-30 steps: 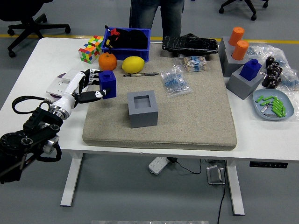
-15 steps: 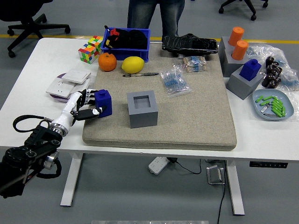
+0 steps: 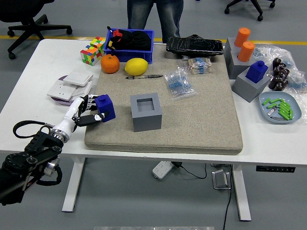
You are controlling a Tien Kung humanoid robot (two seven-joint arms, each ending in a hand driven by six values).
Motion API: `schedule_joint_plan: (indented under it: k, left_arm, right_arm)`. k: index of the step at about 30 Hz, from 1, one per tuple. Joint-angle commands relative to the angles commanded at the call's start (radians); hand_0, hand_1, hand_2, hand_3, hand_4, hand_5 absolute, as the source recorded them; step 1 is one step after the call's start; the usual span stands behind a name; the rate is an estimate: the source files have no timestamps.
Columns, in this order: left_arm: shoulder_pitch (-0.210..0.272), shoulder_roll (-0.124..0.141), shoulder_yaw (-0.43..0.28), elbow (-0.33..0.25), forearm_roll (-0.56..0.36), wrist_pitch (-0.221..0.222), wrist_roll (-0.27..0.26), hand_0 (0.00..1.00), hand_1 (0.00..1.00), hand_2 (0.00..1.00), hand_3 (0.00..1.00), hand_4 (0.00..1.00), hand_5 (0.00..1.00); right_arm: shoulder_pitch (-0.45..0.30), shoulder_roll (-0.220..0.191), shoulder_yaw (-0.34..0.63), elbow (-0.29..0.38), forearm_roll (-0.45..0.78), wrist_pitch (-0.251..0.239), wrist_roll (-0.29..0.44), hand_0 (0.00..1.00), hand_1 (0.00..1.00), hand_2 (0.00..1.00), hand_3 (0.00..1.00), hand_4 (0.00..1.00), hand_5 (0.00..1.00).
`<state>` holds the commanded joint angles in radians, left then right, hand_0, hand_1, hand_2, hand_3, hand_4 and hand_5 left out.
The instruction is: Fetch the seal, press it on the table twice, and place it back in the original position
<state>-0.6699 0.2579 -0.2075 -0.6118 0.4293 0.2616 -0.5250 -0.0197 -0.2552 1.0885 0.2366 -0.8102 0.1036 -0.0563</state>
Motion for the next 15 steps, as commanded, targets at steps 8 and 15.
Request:
schedule_joint_plan:
  k: [8, 15]
  left_arm:
    - [-0.006, 0.005, 0.006, -0.004, 0.002, 0.0, 0.001, 0.658, 0.521, 0.477, 0.588, 0.672, 0.002]
    - [-0.036, 0.046, -0.042, -0.066, 0.066, 0.005, 0.008, 0.657, 0.518, 0.477, 0.586, 0.696, 0.002]
  right_arm:
    - [0.0, -0.001, 0.001, 0.0, 0.001, 0.0, 0.0, 0.735, 0.684, 0.652, 0.617, 0.716, 0.516]
    - [-0.004, 0.001, 0.007, 0.0, -0.001, -0.001, 0.0, 0.734, 0.684, 0.653, 0.617, 0.716, 0.516]
